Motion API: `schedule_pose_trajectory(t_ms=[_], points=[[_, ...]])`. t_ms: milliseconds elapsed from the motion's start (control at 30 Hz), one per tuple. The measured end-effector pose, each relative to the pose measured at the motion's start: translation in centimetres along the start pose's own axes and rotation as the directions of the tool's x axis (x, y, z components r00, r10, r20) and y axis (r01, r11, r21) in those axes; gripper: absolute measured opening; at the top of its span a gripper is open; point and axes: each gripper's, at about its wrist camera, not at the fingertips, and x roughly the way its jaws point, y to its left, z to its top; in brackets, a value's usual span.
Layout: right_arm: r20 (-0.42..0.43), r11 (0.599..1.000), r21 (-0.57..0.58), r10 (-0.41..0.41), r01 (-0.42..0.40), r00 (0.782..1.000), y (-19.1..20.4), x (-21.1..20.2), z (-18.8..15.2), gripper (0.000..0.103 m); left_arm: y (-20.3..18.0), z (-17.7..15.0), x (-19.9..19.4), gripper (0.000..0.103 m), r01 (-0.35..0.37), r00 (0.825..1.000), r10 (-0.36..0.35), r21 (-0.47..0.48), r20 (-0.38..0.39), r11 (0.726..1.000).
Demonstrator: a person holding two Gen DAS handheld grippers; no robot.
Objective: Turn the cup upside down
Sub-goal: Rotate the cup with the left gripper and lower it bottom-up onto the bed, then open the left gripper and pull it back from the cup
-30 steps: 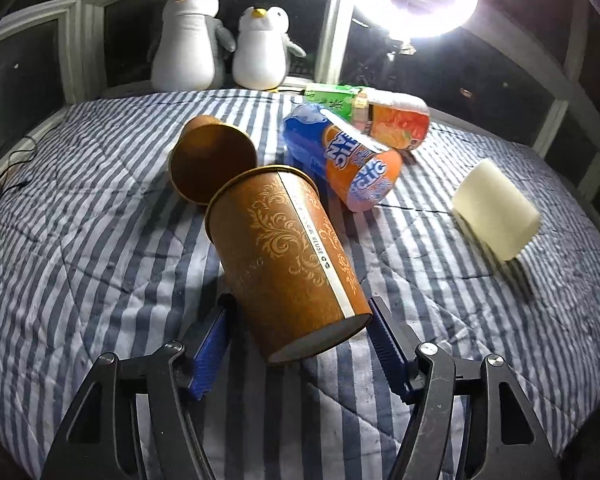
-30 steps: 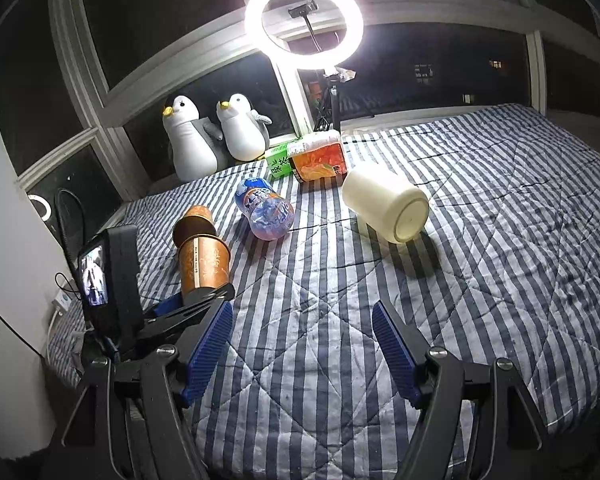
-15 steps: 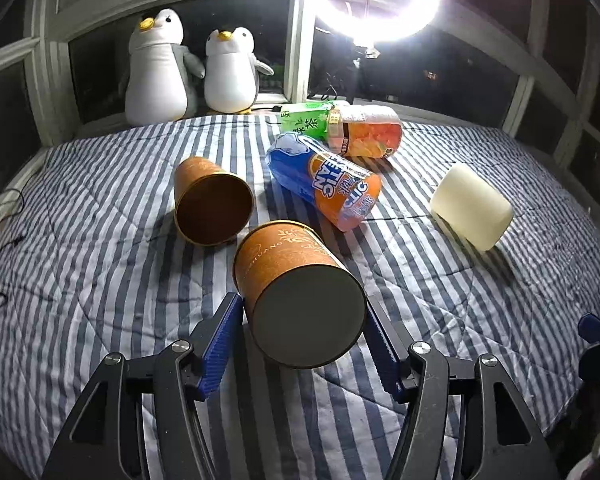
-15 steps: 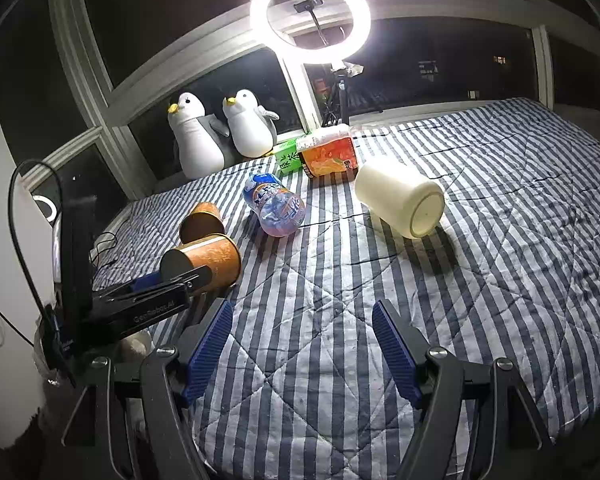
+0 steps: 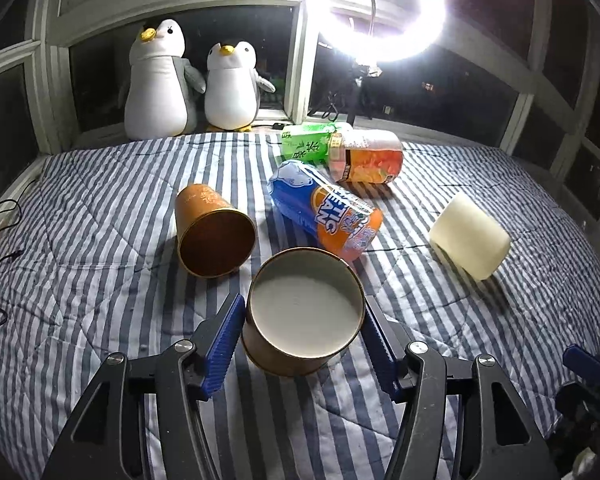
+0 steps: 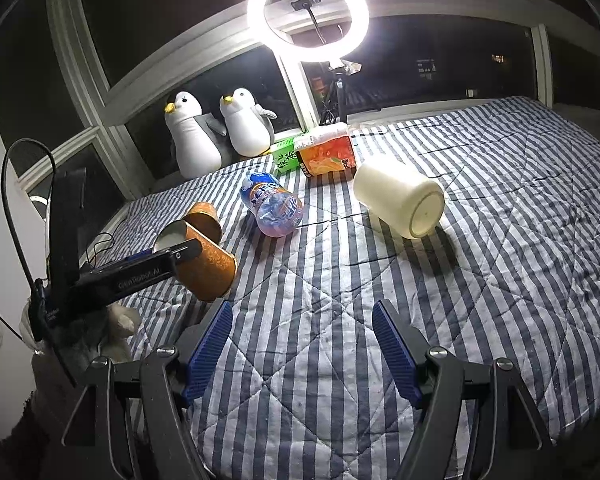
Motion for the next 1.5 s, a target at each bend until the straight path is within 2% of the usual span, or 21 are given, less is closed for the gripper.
schedule_pose_trajectory(t_ms=[500,733,967,1167,1367,1500], points=[[-0.020,1.000,-0.015,0.006,-0.007,1.000,0.6,1.1,0.1,0.069,0.8,0.0,2.0,0.063,0.038,0.999,-0.038,-0.015,-0.034,0.999],[-0.014,1.000,-0.024,-0.004,0.004,1.000,0.9,0.9,0.2,0.069,1.3,0.1,1.0,0.067,0.047,0.999,-0.048,-0.020,-0.024,0.999],[-0.003,0.999,-0.055,-0.003,0.003,1.000,2.2,0.8,0.3,0.069,2.7,-0.2,-1.9,0.067,0.037,0.999,-0.037,-0.047,0.004,0.998],[-0.005,0.996,-0.090,0.007,-0.007,1.000,4.2,1.0,0.2,0.071,4.6,-0.8,-6.1,0.068,-0.003,0.999,0.006,-0.063,0.047,0.998],[0.006,0.990,-0.142,-0.001,0.001,1.000,6.6,1.4,-0.2,0.078,6.4,-2.0,-10.2,0.073,-0.033,0.996,0.037,-0.063,0.078,0.997],[0.026,0.985,-0.171,-0.003,0.008,1.000,8.4,1.5,-0.4,0.082,7.6,-3.2,-13.3,0.083,-0.057,0.990,0.067,-0.079,0.121,0.995]])
